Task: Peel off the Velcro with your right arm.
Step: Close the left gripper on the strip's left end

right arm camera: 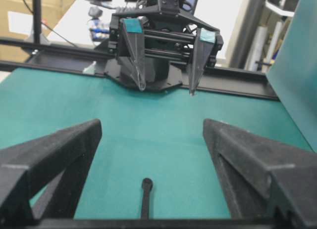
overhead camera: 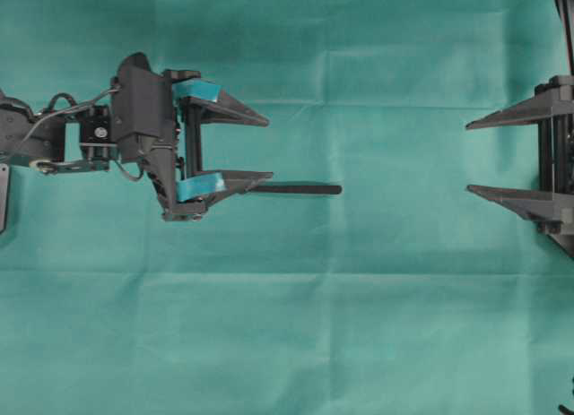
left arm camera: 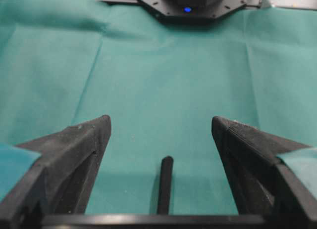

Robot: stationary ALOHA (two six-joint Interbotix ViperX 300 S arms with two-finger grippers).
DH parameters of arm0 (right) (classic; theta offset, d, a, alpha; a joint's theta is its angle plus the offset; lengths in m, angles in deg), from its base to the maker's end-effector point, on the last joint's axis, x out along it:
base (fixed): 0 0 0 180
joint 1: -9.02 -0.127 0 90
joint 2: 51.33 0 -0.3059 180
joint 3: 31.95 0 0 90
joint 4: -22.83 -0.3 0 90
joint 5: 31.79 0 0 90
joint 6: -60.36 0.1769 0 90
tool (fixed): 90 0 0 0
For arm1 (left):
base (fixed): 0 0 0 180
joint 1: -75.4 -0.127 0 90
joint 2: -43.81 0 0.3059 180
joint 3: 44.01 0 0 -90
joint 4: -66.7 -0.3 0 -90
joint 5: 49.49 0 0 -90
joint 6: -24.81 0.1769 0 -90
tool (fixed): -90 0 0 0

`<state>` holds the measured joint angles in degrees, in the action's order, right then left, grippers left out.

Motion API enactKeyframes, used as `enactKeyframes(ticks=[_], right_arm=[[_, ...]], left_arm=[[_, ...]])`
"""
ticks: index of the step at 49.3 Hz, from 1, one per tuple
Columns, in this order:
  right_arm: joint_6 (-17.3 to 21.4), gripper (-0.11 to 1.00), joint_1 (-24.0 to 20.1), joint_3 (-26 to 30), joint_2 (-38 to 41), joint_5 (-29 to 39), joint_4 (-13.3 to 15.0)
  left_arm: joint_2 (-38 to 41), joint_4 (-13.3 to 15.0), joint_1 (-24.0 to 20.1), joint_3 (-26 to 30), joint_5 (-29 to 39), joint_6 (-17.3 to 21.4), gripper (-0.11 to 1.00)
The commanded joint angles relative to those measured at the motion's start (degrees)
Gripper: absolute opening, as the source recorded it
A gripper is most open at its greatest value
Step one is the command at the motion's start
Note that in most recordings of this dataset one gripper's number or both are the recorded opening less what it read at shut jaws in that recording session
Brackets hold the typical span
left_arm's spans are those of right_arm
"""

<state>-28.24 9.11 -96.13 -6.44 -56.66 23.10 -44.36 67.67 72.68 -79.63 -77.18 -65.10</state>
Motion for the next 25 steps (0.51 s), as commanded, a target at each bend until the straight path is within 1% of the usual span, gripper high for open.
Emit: enactKeyframes(ticks=[1,6,11,17,21,25], right_arm=[[0.1,0.68,0.1,0.6,0.5,-0.6,0.1],[0.1,0.68,0.1,0.6,0.5,-0.6,0.1],[0.1,0.68,0.1,0.6,0.5,-0.6,0.1],[0.1,0.68,0.1,0.6,0.5,-0.6,0.1],[0.1,0.68,0.1,0.6,0.5,-0.6,0.1],[0.1,0.68,0.1,0.5,0.5,-0.6,0.1]], left_arm=[[-0.2,0.1,-0.1,2.9,3.6,-0.1,0.90],[0.2,0.1,-0.1,6.0,12.0,-0.1,0.90],[0.8,0.1,-0.1,9.5,23.2,0.2,0.90],[2.0,0.1,0.0,13.7,35.1,0.2,0.90],[3.3,0.1,0.1,16.3,41.5,0.3,0.90],[4.8,0.1,0.4,18.5,46.3,0.3,0.90]])
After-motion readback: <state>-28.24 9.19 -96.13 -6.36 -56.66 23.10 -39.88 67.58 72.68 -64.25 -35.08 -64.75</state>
